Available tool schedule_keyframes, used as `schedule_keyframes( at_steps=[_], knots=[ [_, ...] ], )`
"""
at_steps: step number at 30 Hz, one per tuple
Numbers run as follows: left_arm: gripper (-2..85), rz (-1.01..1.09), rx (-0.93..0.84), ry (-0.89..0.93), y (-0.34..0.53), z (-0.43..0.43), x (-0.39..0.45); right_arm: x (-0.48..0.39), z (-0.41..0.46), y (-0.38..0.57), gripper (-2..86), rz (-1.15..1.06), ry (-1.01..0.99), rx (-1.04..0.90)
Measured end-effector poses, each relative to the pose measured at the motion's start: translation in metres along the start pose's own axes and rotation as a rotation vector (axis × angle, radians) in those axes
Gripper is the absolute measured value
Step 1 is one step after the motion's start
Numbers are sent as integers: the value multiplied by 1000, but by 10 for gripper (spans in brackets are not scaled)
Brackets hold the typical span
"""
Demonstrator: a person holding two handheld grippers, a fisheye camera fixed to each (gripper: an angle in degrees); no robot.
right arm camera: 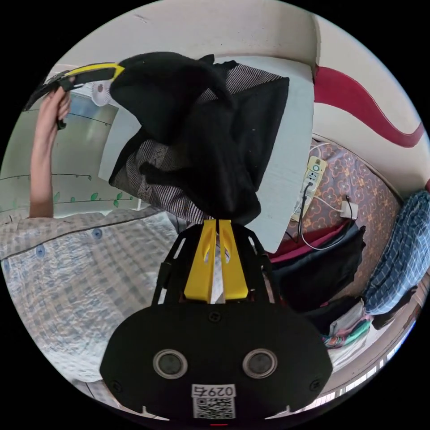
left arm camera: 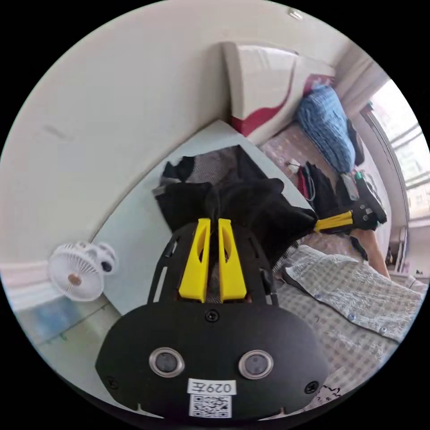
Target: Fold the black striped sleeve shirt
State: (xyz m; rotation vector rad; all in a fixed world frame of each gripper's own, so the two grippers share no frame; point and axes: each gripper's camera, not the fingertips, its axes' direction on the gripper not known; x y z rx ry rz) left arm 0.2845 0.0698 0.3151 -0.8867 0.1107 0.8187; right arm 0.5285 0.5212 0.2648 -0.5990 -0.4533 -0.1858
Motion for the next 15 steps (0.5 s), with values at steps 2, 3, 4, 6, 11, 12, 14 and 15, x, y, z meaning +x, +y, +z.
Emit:
schedule_keyframes(
  at_steps=[2,3,4,6,11,12,14,15],
  knots=[
    [7,-160,12,-119,59,-36,-62,9,-5,-16,-1,0,11,-14],
    [7,-198,2,-146,75,-41,-74,12,-7,-21,-1,3,22,-16],
    [5,-280,-34,-220,105,-47,-94,17,-11,-30,-1,17,67,-22],
    [4,-362,-119,-332,147,-44,-119,27,-17,-45,-1,62,161,-24],
    [6,-508,-306,-307,241,-8,-168,56,-31,-85,0,223,379,-68],
    [6,-514,-311,-283,247,-5,-170,58,-30,-89,0,233,385,-77],
    [9,-527,-345,-191,266,9,-181,61,-20,-108,1,216,330,-148],
    [10,-532,-361,-178,270,14,-184,61,-15,-113,1,202,306,-180]
  ],
)
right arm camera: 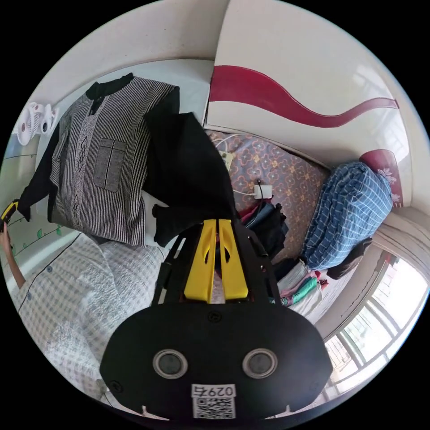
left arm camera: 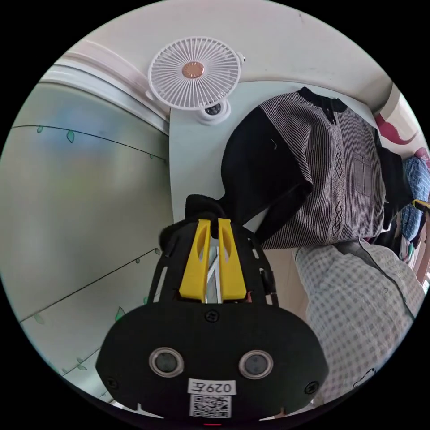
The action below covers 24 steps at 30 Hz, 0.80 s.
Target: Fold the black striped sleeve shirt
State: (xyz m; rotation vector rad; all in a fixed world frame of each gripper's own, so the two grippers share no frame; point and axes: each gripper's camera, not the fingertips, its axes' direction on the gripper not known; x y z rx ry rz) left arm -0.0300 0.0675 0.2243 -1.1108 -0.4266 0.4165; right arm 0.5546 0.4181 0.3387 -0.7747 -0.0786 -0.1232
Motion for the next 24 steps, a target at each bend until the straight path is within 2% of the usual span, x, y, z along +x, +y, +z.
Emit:
schedule_keyframes(
  at_steps=[2,4,7,9,12,14,16,18,20,24],
  knots=[
    [19,-30,-72,-13,2,20,-21,-8,13,-18,5,-25,5,-97],
    [30,-108,-65,7,11,23,-52,-8,14,-21,9,22,88,-98],
    [50,-255,71,228,36,4,-116,-3,-3,-16,12,137,146,6],
    [55,-312,141,280,50,-11,-144,-2,-12,-15,10,183,81,72],
    [39,-412,196,206,61,-32,-168,-23,-11,-34,3,142,-163,162],
    [2,-314,260,264,42,-37,-153,-59,10,-68,-2,93,-325,157],
    [-5,-187,266,391,10,-25,-127,-95,29,-97,-3,59,-365,143],
    [-8,-31,164,495,-36,2,-87,-133,49,-125,-4,26,-349,119],
    [-9,151,40,430,-87,37,-22,-176,76,-159,-5,1,-280,48],
    [-10,323,-20,281,-131,68,48,-216,108,-187,-6,-3,-133,-48]
  ],
)
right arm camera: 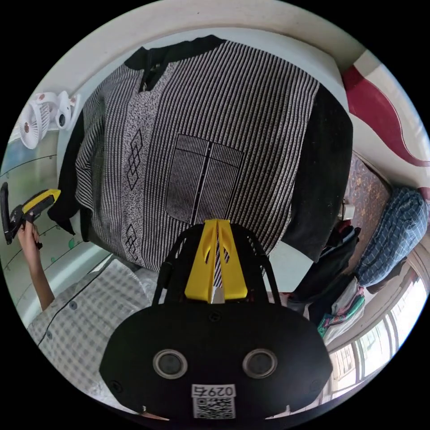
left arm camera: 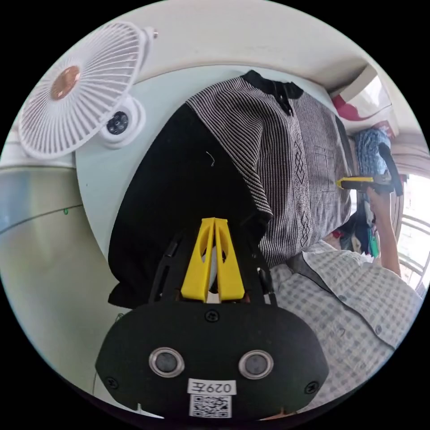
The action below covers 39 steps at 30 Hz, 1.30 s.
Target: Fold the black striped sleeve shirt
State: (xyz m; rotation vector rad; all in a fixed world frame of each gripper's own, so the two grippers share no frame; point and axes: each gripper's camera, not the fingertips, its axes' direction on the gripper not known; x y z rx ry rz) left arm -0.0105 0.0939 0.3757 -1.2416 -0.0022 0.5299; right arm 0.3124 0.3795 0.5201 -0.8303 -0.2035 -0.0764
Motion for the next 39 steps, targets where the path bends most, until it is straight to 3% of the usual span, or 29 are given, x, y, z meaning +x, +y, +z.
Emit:
schedule_keyframes(
  at_steps=[5,6,11,14,16,17,20,23,27,29,32,34,39],
  knots=[
    [-10,-13,-118,-131,-34,49,8,-19,-5,-23,-6,30,108,39],
    [-10,-10,-66,-126,-34,47,8,-20,-6,-26,-6,31,124,42],
    [-10,-65,-1,-295,-59,76,3,-36,-18,-71,-7,-7,412,125],
    [-10,-76,-44,-285,-85,92,-3,-39,-21,-101,-7,-40,558,89],
    [-10,-83,-95,-189,-95,101,-10,-35,-29,-111,-7,-78,487,36],
    [-10,-95,-112,-135,-95,105,-11,-29,-43,-108,-7,-94,351,69],
    [-10,-83,-1,-53,-74,100,7,-5,-89,-82,-6,-70,69,301],
    [-10,-43,70,72,-69,110,49,13,-104,-85,-7,-71,-55,333],
    [-10,71,27,142,-100,152,125,22,-84,-116,-7,-79,-72,190],
    [-10,133,-36,71,-119,185,173,17,-71,-122,-7,-102,-129,148],
    [-10,161,-120,-114,-131,226,205,10,-81,-111,-7,-73,2,239],
    [-10,141,-123,-171,-132,231,208,8,-89,-111,-6,-67,86,300],
    [-10,58,-100,-37,-152,234,188,22,-113,-123,-6,-51,163,274]
  ],
)
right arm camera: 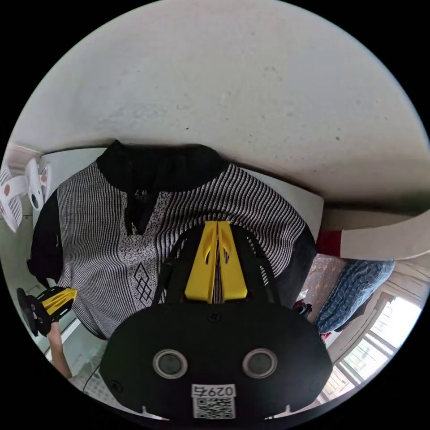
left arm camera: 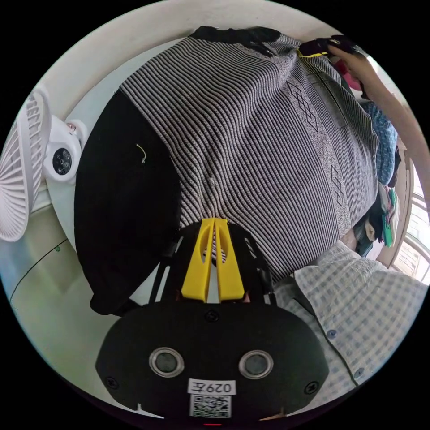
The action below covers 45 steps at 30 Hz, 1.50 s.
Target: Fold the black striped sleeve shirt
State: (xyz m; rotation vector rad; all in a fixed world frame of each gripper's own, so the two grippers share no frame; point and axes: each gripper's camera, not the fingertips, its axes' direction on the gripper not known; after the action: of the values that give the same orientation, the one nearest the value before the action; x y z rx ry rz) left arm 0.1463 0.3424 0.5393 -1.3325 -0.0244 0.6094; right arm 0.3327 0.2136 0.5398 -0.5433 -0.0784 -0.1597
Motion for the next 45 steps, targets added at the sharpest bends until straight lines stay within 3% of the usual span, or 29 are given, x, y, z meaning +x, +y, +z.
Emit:
schedule_keyframes(
  at_steps=[3,5,9,13,19,24,27,29,32,36,41,45],
  knots=[
    [-10,9,-40,-70,-18,2,11,25,-12,18,-6,-49,-114,-60],
    [-10,37,-70,-144,-23,9,28,52,-38,73,-6,-19,-308,72],
    [-10,75,-83,-125,-17,17,51,82,-46,182,-5,63,-538,48],
    [-10,198,-22,-62,-23,14,100,100,-15,288,-5,186,-424,-177],
    [-10,387,-77,-163,-47,34,173,114,-20,383,-5,351,-390,-96],
    [-10,453,-123,-255,-53,49,201,133,-28,425,-4,294,-365,-98],
    [-10,447,-165,-240,-57,56,202,186,-44,467,-2,384,-476,5],
    [-10,429,-167,-193,-63,58,202,250,-61,518,3,565,-544,199],
    [-10,394,-194,-176,-73,61,207,343,-56,581,38,827,-657,294],
    [-10,347,-226,-194,-82,66,216,444,-30,634,81,1033,-728,298],
    [-10,229,-239,-199,-90,69,219,553,27,668,102,1156,-686,28],
    [-10,144,-268,-191,-97,70,216,596,46,677,110,1218,-750,60]
  ],
)
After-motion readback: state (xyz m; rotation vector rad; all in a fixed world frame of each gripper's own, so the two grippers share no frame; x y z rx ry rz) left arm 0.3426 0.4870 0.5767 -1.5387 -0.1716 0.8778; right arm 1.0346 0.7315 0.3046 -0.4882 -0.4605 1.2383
